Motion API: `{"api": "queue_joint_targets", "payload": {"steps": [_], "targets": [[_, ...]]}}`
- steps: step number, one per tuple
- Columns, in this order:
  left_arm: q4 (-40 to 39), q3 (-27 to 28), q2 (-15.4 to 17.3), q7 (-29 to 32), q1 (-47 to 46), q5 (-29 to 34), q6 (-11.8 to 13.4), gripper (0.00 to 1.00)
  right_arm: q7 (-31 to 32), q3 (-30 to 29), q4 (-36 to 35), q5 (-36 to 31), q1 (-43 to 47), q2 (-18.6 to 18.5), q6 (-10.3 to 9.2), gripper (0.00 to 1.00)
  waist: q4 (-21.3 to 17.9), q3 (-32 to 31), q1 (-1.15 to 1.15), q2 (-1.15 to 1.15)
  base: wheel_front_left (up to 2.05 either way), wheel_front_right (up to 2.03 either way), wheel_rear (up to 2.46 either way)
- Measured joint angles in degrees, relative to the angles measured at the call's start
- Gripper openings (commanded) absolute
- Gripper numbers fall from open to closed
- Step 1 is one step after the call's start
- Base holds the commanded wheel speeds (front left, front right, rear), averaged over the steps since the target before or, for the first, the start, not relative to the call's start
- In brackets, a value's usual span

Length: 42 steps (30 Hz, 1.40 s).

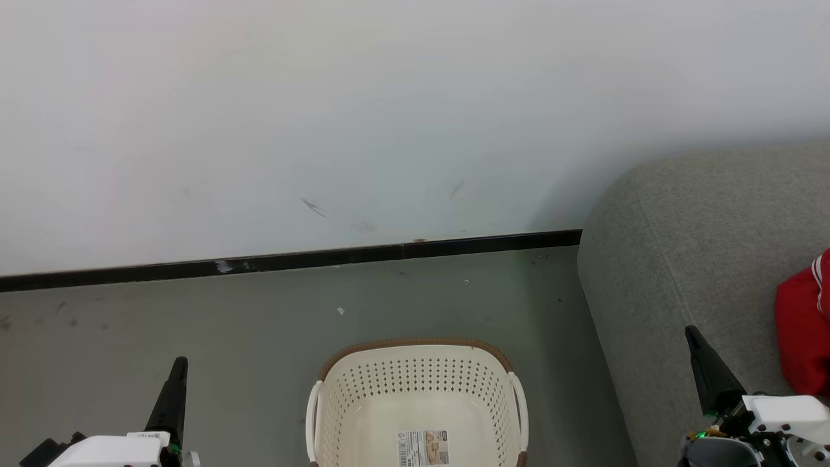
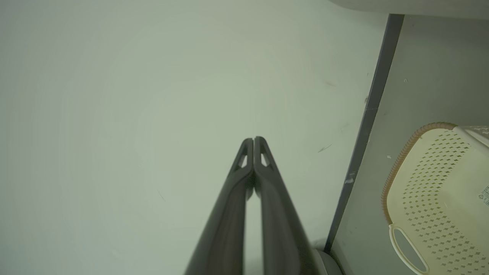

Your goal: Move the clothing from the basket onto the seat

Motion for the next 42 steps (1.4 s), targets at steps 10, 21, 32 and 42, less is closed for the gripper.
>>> {"api": "queue_joint_targets", "payload": {"steps": [10,21,32,42], "targets": [[0.07,0.01,0.00,0.02,0.00,0.00,-0.01,0.00,0.04,-0.05,0.05,0.00,-0.01,0.01,0.00,0.00,0.00,0.00,0.00,0.00,0.00,0.00,0.00],[0.19,0.04,0.00,0.02,-0.01,0.00,-0.01,0.00,0.05,-0.12,0.10,-0.01,-0.02,0.02,0.00,0.00,0.00,0.00,0.00,0.00,0.00,0.00,0.00],[0.22,0.04,0.00,0.02,-0.01,0.00,-0.01,0.00,0.07,-0.18,0.13,-0.01,-0.02,0.03,0.00,0.00,0.00,0.00,-0.01,0.00,0.00,0.00,0.00],[0.25,0.05,0.00,0.02,-0.04,0.00,-0.01,0.00,0.15,-0.23,0.15,-0.02,-0.03,0.07,0.00,0.00,0.00,-0.01,-0.01,0.00,0.00,0.00,0.00]]}}
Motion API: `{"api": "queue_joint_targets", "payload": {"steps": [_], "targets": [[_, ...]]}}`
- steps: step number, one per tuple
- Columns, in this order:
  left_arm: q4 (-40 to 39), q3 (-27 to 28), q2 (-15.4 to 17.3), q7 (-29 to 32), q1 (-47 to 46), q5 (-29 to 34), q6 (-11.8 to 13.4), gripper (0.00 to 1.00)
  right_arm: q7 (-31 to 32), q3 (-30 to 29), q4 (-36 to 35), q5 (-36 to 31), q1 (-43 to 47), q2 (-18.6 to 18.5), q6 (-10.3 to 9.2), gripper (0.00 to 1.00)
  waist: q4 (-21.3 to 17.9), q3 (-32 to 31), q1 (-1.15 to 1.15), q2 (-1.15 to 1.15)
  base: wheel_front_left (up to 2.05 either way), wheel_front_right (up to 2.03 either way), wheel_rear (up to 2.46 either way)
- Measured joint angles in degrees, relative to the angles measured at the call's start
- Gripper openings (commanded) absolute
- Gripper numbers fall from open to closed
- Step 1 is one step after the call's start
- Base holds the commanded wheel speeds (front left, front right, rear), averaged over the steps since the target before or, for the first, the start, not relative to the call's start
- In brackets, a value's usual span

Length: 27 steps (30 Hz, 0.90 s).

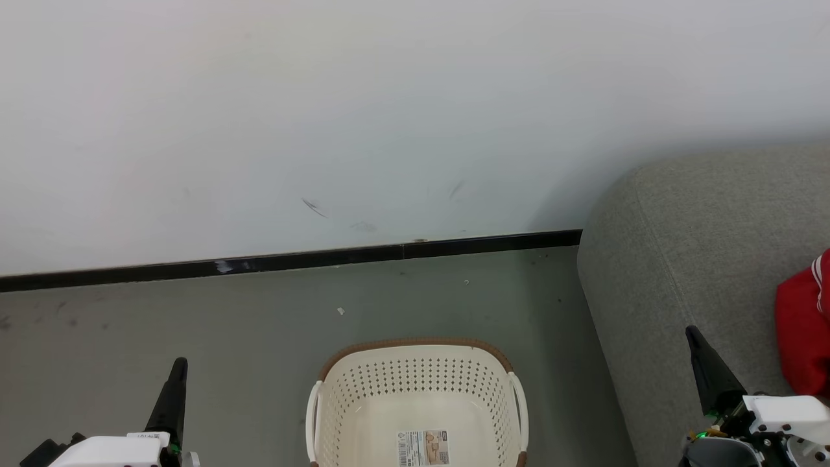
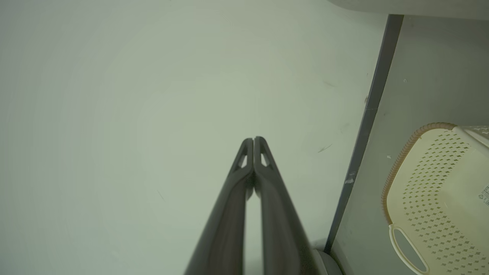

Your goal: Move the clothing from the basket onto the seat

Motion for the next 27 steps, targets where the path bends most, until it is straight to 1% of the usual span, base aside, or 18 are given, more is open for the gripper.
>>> {"api": "queue_joint_targets", "payload": {"steps": [27], "targets": [[0.07,0.05,-0.01,0.16,-0.03,0.00,-0.01,0.00,0.41,-0.15,0.04,-0.05,-0.01,0.16,0.00,0.00,0.00,0.00,0.00,0.00,0.00,0.00,0.00]]}}
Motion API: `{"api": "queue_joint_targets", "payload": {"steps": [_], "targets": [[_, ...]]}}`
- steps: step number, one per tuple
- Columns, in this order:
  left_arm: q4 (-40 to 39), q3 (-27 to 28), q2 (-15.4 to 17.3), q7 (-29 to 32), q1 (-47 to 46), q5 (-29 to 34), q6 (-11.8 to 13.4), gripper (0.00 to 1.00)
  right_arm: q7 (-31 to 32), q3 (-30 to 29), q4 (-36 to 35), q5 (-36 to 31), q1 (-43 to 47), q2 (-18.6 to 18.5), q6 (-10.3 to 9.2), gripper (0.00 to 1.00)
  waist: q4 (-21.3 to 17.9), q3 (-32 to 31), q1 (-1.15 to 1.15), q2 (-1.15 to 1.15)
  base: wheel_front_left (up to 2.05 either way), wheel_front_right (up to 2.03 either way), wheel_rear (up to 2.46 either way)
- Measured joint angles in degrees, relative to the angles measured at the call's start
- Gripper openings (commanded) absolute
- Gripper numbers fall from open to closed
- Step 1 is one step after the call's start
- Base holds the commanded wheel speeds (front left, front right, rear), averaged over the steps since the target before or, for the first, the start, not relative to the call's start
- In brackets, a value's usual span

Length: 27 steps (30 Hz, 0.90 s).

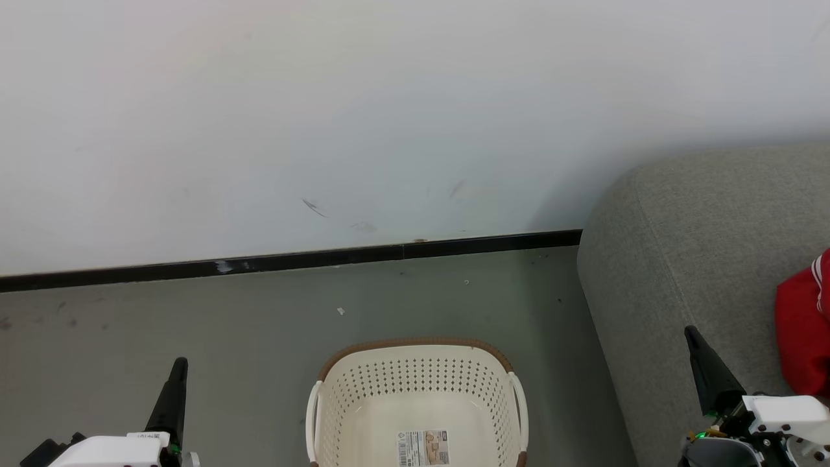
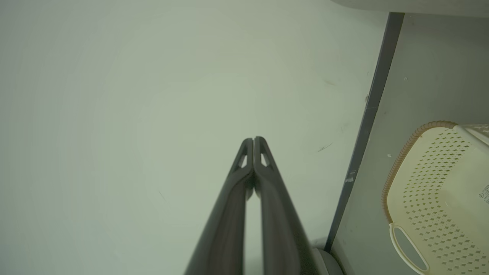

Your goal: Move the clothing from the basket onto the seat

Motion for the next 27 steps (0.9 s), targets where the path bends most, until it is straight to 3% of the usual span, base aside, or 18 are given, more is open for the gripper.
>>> {"api": "queue_joint_targets", "payload": {"steps": [27], "targets": [[0.04,0.02,0.00,0.01,-0.01,0.00,0.00,0.00,0.01,-0.44,0.01,-0.02,-0.01,0.15,0.00,0.00,0.00,0.00,0.00,0.00,0.00,0.00,0.00]]}}
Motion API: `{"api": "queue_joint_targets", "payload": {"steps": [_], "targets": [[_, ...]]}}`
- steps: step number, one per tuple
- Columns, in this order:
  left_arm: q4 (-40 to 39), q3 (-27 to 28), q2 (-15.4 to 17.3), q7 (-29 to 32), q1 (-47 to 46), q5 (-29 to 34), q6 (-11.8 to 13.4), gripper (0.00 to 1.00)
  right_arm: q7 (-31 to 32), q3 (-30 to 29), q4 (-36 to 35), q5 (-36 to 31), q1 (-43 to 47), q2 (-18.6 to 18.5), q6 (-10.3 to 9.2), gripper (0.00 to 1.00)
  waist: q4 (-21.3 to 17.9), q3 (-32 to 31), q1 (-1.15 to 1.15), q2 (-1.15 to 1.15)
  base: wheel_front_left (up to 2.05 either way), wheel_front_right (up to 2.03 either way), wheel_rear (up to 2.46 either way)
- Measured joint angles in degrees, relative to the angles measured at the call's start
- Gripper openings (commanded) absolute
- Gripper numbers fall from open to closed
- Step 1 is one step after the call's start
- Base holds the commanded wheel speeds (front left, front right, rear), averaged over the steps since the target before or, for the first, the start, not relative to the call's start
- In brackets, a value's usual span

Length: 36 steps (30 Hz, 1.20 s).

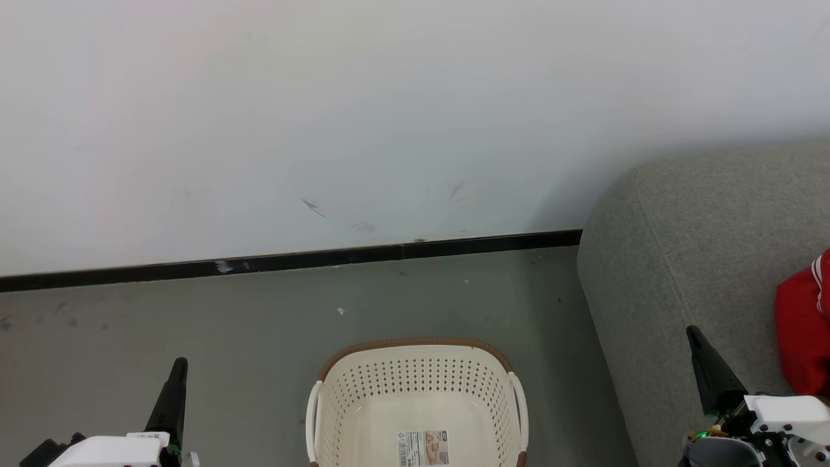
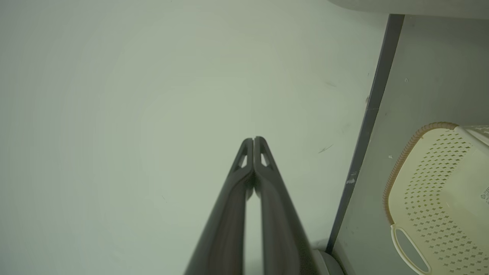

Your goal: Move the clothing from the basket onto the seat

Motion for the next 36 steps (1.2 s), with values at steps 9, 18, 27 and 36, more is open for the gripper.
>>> {"api": "queue_joint_targets", "payload": {"steps": [9,18,27,36], "targets": [[-0.01,0.01,0.00,0.00,-0.01,0.00,0.00,0.00,0.01,-0.25,0.01,-0.01,0.00,0.07,0.00,0.00,0.00,0.00,0.00,0.00,0.00,0.00,0.00],[-0.01,0.01,0.00,0.00,-0.01,0.00,0.00,0.00,0.07,-0.38,0.02,-0.09,-0.01,0.10,0.00,0.00,0.00,0.00,0.00,0.00,0.00,0.00,0.00],[-0.02,0.02,0.00,0.00,-0.01,0.00,0.00,0.00,0.07,-0.46,0.02,-0.09,-0.01,0.13,0.00,0.00,0.00,0.01,0.00,0.00,0.00,0.00,0.00],[-0.02,0.07,0.00,0.00,-0.01,0.00,0.00,0.00,0.08,-0.51,0.02,-0.09,-0.01,0.15,0.00,0.00,0.00,0.01,0.00,0.00,0.00,0.00,0.00]]}}
